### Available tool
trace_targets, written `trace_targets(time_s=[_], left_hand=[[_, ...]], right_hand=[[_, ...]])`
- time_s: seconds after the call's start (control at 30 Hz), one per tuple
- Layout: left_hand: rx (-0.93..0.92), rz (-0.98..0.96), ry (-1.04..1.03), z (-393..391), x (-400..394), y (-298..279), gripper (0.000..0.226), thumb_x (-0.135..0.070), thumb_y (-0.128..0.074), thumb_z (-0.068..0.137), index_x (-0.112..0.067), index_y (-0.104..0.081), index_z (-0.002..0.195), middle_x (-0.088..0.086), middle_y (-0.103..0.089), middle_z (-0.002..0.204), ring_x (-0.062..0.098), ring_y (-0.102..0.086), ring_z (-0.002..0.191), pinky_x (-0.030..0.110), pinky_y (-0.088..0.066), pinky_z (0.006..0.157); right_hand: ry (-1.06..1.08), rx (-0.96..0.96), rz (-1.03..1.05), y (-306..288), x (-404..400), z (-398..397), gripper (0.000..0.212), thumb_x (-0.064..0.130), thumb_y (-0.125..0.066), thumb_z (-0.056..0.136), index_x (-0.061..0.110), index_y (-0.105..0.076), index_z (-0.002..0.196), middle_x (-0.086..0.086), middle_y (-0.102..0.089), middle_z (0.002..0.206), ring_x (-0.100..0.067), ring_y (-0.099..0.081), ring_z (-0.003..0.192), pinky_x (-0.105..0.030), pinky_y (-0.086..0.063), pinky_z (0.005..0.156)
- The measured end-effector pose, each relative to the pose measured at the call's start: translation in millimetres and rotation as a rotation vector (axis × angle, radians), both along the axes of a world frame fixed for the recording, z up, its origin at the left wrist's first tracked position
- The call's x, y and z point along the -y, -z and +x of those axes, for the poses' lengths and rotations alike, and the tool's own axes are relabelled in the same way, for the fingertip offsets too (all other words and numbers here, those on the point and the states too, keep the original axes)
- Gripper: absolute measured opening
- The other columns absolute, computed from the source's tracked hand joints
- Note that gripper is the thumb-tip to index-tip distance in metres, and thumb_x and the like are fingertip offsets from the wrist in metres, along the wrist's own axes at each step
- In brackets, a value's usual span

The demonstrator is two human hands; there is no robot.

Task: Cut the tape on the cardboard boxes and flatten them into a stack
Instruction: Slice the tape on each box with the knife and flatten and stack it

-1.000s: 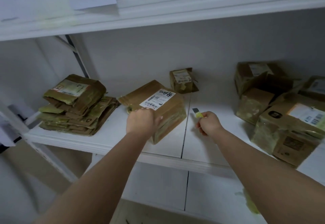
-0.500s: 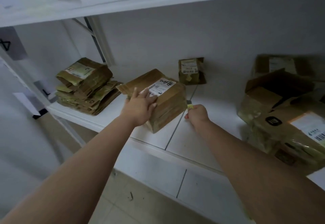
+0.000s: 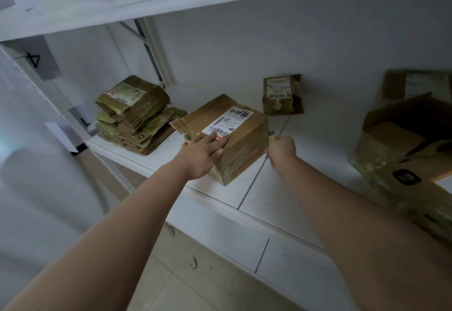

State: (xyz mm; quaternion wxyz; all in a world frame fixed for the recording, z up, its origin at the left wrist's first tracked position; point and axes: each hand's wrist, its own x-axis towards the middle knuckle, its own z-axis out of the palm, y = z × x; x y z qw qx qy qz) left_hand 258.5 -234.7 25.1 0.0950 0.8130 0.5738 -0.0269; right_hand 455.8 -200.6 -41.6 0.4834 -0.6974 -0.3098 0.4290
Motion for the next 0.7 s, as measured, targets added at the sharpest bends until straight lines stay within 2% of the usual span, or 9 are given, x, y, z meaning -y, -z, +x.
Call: trace_targets(time_s=[0.2, 0.3, 0.4, 0.47, 0.6, 0.7], left_hand=[[0.018, -0.028, 0.029, -6, -11, 3, 0.049, -0.044, -0.02, 0.103, -0.041, -0.011, 0.151, -0.004, -0.004, 0.162, 0.031, -0.002, 0.148, 0.044, -0.003, 0.12], [0.019, -0.018, 0.042, -3, -9, 2, 0.049, -0.041, -0.019, 0.104, -0.037, -0.011, 0.152, 0.001, -0.005, 0.162, 0.032, -0.002, 0.148, 0.036, 0.001, 0.117], [0.016, -0.022, 0.049, -1, -8, 2, 0.049, -0.04, -0.019, 0.105, -0.035, -0.012, 0.153, 0.003, -0.005, 0.162, 0.031, -0.002, 0.148, 0.034, 0.001, 0.117], [0.022, -0.015, 0.048, -2, -8, 2, 0.048, -0.039, -0.019, 0.105, -0.034, -0.013, 0.153, 0.003, -0.006, 0.162, 0.031, -0.002, 0.148, 0.033, 0.001, 0.117], [0.022, 0.0, 0.06, -1, -4, -1, 0.048, -0.036, -0.02, 0.106, -0.031, -0.013, 0.153, 0.006, -0.007, 0.162, 0.029, -0.003, 0.148, 0.03, 0.0, 0.115], [-0.003, 0.015, 0.063, -1, -5, 0, 0.048, -0.036, -0.019, 0.106, -0.031, -0.013, 0.153, 0.007, -0.007, 0.162, 0.03, -0.005, 0.148, 0.032, -0.001, 0.116]], right_hand=[[0.055, 0.048, 0.043, 10, 11, -15, 0.024, 0.0, -0.044, 0.09, -0.001, -0.064, 0.102, -0.017, -0.065, 0.094, -0.026, -0.06, 0.077, -0.025, -0.042, 0.063], [-0.023, 0.06, 0.039, 6, 24, -24, 0.019, 0.003, -0.044, 0.093, 0.003, -0.06, 0.101, -0.014, -0.064, 0.084, -0.016, -0.054, 0.056, -0.02, -0.036, 0.049], [-0.101, 0.048, 0.029, 1, 36, -34, 0.013, 0.0, -0.044, 0.089, 0.008, -0.054, 0.084, -0.009, -0.06, 0.069, -0.015, -0.049, 0.052, -0.022, -0.033, 0.045], [-0.141, 0.031, 0.016, -1, 42, -43, 0.015, 0.0, -0.044, 0.085, 0.007, -0.057, 0.082, -0.007, -0.057, 0.06, -0.015, -0.047, 0.047, -0.02, -0.032, 0.042], [-0.305, -0.035, -0.033, 0, 60, -70, 0.014, 0.007, -0.046, 0.087, 0.008, -0.054, 0.075, -0.009, -0.055, 0.06, -0.014, -0.038, 0.035, -0.012, -0.023, 0.033], [-0.329, -0.071, -0.044, 1, 74, -82, 0.012, 0.008, -0.041, 0.088, 0.006, -0.053, 0.085, -0.007, -0.054, 0.054, -0.013, -0.032, 0.035, -0.013, -0.021, 0.035]])
